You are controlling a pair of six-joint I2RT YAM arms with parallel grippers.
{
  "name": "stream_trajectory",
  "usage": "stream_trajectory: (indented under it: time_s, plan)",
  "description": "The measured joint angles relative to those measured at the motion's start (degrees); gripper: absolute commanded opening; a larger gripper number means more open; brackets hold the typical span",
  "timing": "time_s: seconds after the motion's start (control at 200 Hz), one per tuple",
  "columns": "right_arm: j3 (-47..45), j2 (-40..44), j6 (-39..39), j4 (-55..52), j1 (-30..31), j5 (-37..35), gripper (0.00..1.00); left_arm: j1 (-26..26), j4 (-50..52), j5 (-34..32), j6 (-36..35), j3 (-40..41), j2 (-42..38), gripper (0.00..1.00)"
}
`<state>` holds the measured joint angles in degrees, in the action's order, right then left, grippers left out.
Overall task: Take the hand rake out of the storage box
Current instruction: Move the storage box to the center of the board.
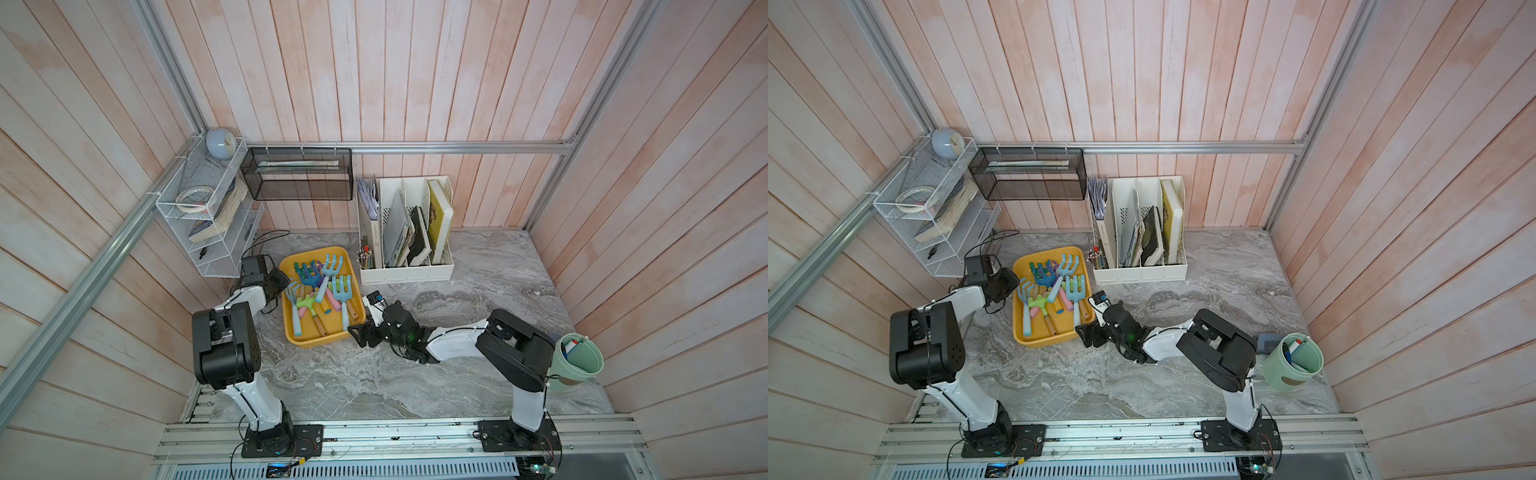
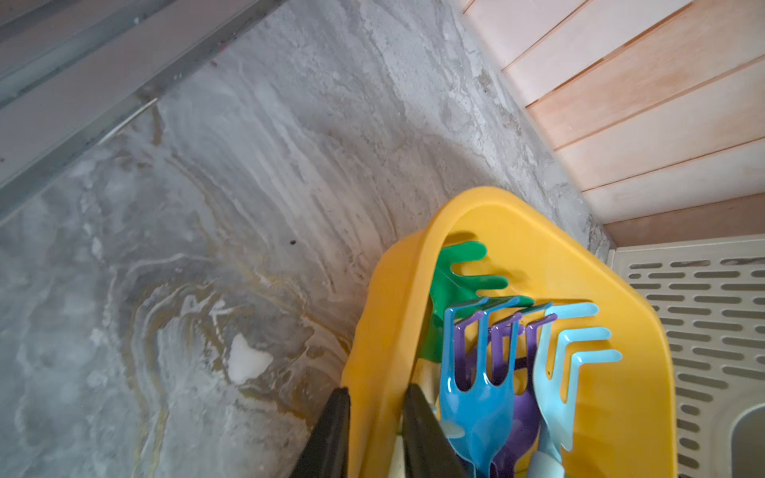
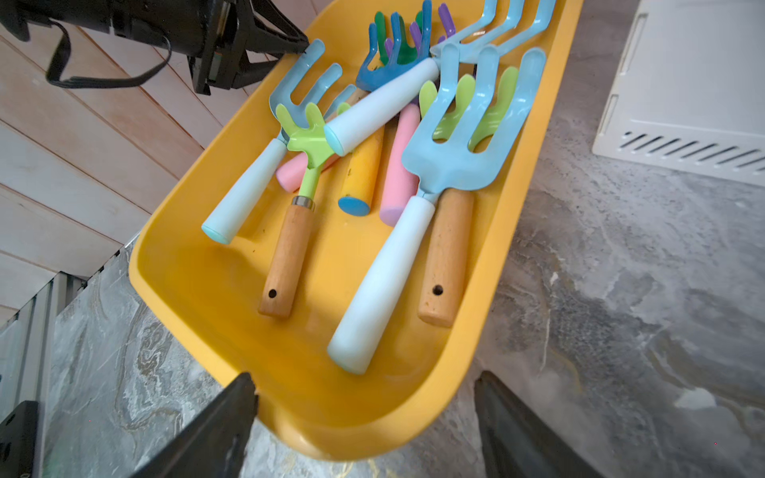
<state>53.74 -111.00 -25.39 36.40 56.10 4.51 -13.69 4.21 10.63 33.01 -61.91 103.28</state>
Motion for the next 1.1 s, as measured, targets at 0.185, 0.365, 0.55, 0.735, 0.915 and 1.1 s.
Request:
stream_trajectory:
  time_s: [0.185,0.365,0.55,0.735,0.915,1.1]
  plan:
    - [4.5,-1.9,-0.2,-0.6,-2.1,2.4,0.85,0.0,0.9,-0.6,-0.8,-8.1,6.3,0.21]
    - [5.7,-1.8,1.2,0.0,-2.6,4.8,0.86,0.0,4.5,0.8,-4.5,-22.4,16.2,0.21]
    - [5.7,-1.8,2.8,0.1,-2.7,7.8,0.86,0.0,7.6,4.2,-8.0,-34.0,23.9,0.44]
    - [4.9,-0.7,4.1,0.0,-2.7,8.9,0.86,0.0,6.9,5.5,-8.0,-32.2,22.6,0.60]
    - [1.7,3.5,4.9,0.1,-2.7,8.9,0.89,1.4,6.4,1.2,-7.0,-23.1,14.3,0.68]
    - [-2.7,8.8,5.5,0.1,-2.7,8.3,0.98,4.1,5.4,-3.6,-6.9,-16.3,2.4,0.65]
